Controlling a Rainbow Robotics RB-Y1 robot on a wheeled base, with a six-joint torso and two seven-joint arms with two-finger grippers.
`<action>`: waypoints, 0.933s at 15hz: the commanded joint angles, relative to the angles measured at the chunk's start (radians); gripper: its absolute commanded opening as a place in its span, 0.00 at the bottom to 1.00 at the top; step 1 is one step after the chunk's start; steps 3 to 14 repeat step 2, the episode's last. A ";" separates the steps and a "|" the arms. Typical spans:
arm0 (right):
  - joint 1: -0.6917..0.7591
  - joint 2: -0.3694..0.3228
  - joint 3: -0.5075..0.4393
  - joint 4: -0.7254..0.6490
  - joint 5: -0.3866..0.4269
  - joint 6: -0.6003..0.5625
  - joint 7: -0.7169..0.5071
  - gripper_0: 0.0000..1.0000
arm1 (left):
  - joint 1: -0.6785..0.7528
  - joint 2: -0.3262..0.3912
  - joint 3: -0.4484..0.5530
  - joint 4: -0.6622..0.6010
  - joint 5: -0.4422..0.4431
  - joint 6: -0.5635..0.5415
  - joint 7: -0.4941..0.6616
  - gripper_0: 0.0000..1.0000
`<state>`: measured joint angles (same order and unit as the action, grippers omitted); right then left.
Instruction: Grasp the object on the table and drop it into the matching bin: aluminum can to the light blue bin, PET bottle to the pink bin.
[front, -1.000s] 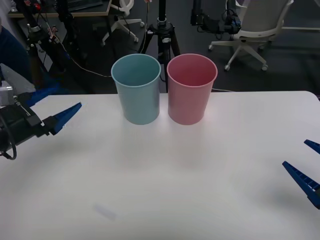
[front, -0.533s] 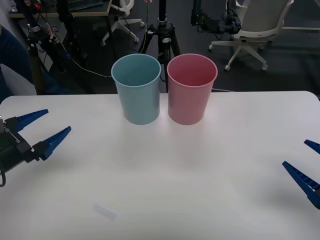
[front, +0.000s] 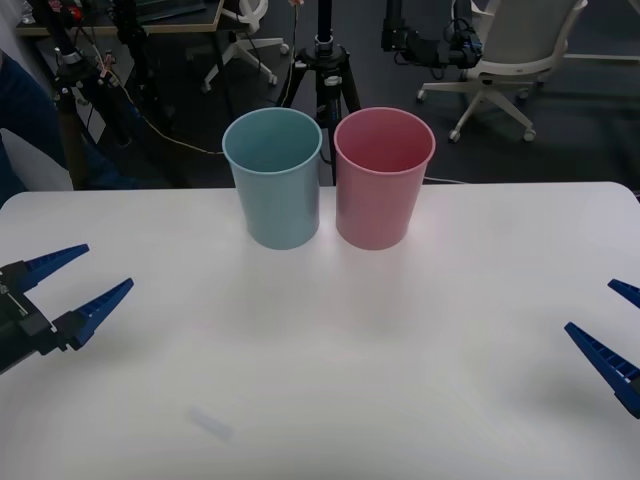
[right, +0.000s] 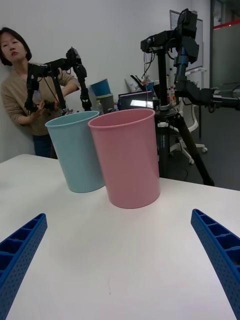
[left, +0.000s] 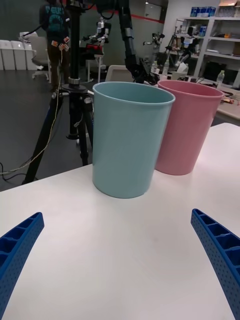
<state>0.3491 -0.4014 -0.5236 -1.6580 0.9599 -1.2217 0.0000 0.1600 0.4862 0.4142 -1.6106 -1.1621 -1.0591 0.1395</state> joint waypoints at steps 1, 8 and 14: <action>0.000 0.000 0.000 0.000 0.000 0.000 0.000 1.00 | 0.003 0.000 0.008 0.000 0.005 -0.010 -0.008 1.00; 0.000 0.000 0.000 0.000 0.000 0.000 0.000 1.00 | 0.003 0.000 0.009 0.000 0.005 -0.009 -0.008 1.00; 0.000 0.000 0.000 0.000 0.000 0.000 0.000 1.00 | 0.003 0.000 0.009 0.000 0.005 -0.009 -0.008 1.00</action>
